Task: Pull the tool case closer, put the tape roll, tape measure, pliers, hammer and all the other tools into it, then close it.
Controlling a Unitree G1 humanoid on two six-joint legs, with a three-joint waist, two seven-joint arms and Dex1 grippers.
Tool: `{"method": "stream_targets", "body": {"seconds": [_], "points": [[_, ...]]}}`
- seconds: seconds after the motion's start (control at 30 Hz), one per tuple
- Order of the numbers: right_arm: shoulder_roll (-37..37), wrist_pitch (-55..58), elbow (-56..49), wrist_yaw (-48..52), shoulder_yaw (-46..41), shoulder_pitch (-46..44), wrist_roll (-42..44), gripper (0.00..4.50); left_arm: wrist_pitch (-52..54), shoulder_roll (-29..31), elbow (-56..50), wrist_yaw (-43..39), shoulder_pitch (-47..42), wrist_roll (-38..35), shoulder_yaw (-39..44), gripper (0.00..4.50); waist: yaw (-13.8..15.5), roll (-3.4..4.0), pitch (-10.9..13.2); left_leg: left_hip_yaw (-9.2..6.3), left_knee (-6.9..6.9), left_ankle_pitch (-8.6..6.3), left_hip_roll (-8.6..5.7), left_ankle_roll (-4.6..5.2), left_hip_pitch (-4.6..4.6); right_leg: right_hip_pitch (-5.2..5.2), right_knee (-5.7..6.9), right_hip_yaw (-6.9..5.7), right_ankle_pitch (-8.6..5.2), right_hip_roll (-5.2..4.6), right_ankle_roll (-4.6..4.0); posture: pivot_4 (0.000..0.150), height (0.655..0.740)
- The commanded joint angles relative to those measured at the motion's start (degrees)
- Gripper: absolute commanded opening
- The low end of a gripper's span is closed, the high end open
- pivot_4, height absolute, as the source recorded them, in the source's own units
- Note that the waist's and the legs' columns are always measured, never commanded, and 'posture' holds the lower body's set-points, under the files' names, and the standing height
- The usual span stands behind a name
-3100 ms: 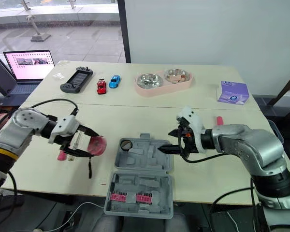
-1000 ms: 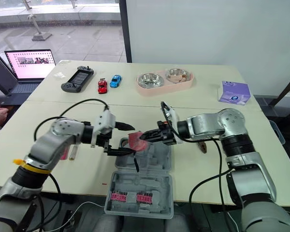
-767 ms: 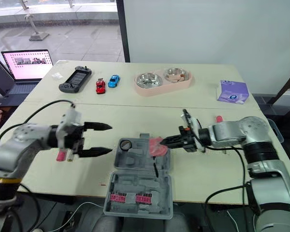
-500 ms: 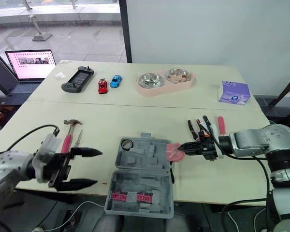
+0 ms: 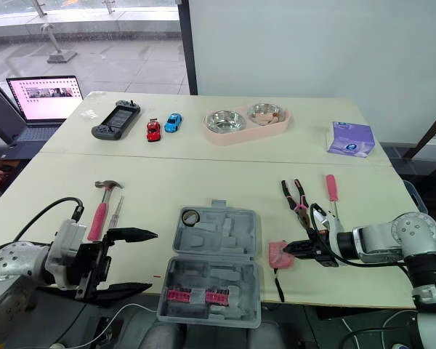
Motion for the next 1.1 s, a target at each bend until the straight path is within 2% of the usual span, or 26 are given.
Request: {"method": "stream_targets", "body": {"seconds": [0.03, 0.23, 0.3, 0.33, 0.5, 0.53, 0.7, 0.77, 0.87, 0.97, 1.03, 1.1], "points": [[2.12, 0.56, -1.44, 1.82, -2.26, 0.74, -4.25, 0.42, -2.82, 0.08, 0.64, -1.17, 0.47, 1.20, -1.08, 4.50, -0.06, -0.03, -0.02, 0.00, 0.00, 0.00, 0.00, 0.00, 0.00, 0.01, 0.00, 0.00, 0.00, 0.00, -0.01, 0.150, 0.7400], [3.14, 0.88, -1.61, 4.30, -4.16, 1.79, -11.56, 0.42, -4.22, 0.82, 2.33, -1.36, 0.20, 2.43, -2.09, 4.50, -0.23, -0.05, -0.05, 0.00, 0.00, 0.00, 0.01, 0.00, 0.05, 0.03, 0.02, 0.00, -0.03, 0.01, 0.04, 0.150, 0.7400], [3.08, 0.95, -1.28, 5.56, -5.16, 1.72, -13.14, 1.47, -4.50, 0.90, 2.55, -1.36, 0.08, 2.60, -2.40, 4.50, -0.13, -0.05, -0.06, 0.00, 0.00, 0.00, 0.01, 0.00, 0.05, 0.05, 0.01, 0.00, -0.03, 0.01, 0.05, 0.150, 0.7400], [3.13, 1.21, -1.16, 6.25, -5.74, 1.55, -13.75, 1.79, -4.58, 0.92, 2.60, -1.30, 0.04, 2.62, -2.55, 4.50, -0.06, -0.05, -0.05, 0.00, 0.00, 0.00, 0.01, 0.00, 0.05, 0.06, 0.00, 0.00, -0.03, 0.00, 0.04, 0.150, 0.7400], [3.71, 3.45, 0.02, 9.47, -9.24, -0.48, -15.86, 4.12, -4.91, 0.70, 3.05, -1.18, -0.49, 3.07, -3.62, 4.50, 0.02, -0.02, -0.04, 0.00, -0.01, 0.00, 0.00, 0.00, 0.02, 0.05, -0.01, 0.00, 0.01, -0.01, -0.02, 0.150, 0.7400], [3.52, 4.01, 0.15, 10.07, -9.57, -0.81, -16.20, 4.44, -4.99, 0.64, 3.19, -1.19, -0.72, 3.19, -3.95, 4.50, 0.02, -0.02, -0.04, 0.00, -0.01, 0.00, 0.00, 0.00, 0.03, 0.05, -0.01, 0.00, 0.00, -0.01, 0.00, 0.150, 0.7400], [1.17, 4.58, -2.06, 14.23, -9.33, -1.60, -16.76, 4.44, -4.96, 0.54, 3.25, -0.74, -1.41, 3.26, -5.31, 4.50, 0.02, 0.02, -0.02, 0.00, -0.02, 0.00, 0.00, 0.00, 0.02, 0.04, 0.00, 0.00, -0.03, -0.01, 0.05, 0.150, 0.7400], [0.03, 3.08, -6.01, 17.59, -8.78, -1.27, -17.70, 4.44, -5.07, 0.63, 3.46, -0.81, -1.32, 3.23, -5.25, 4.50, 0.01, 0.02, -0.02, 0.00, -0.02, 0.00, 0.00, 0.00, 0.02, 0.04, -0.01, 0.00, -0.04, -0.01, 0.06, 0.150, 0.7400], [-4.21, -10.15, -20.04, 29.96, -5.37, 2.99, -21.85, 4.44, -5.28, 0.87, 3.81, -0.83, -1.22, 3.21, -5.16, 4.50, 0.03, 0.08, 0.01, 0.00, -0.04, 0.00, 0.00, 0.00, 0.02, 0.01, 0.00, 0.00, -0.07, -0.01, 0.12, 0.150, 0.7400], [-10.96, -38.32, -32.07, 48.03, 0.92, 12.01, -36.73, 4.44, -5.40, 1.09, 4.12, -0.84, -1.21, 3.17, -5.02, 4.50, 0.13, 0.10, 0.00, 0.00, -0.07, -0.01, 0.00, -0.01, 0.01, -0.01, 0.00, -0.01, -0.13, -0.01, 0.23, 0.150, 0.7400], [-12.83, -60.18, -31.80, 54.30, 5.64, 16.48, -49.90, 4.44, -5.53, 1.20, 4.30, -0.74, -1.14, 3.23, -5.01, 4.50, 0.17, 0.05, -0.02, 0.01, -0.08, -0.01, 0.00, -0.03, 0.02, 0.04, -0.01, -0.01, -0.20, -0.02, 0.32, 0.150, 0.7400], [-12.15, -77.42, -27.27, 56.30, 9.03, 17.72, -60.09, 4.44, -5.74, 1.28, 4.46, -0.68, -1.02, 3.35, -5.08, 4.50, 0.01, 0.02, -0.04, 0.06, -0.06, -0.01, -0.01, -0.05, 0.03, 0.06, -0.06, -0.01, -0.20, -0.05, 0.33, 0.150, 0.7400]]}}
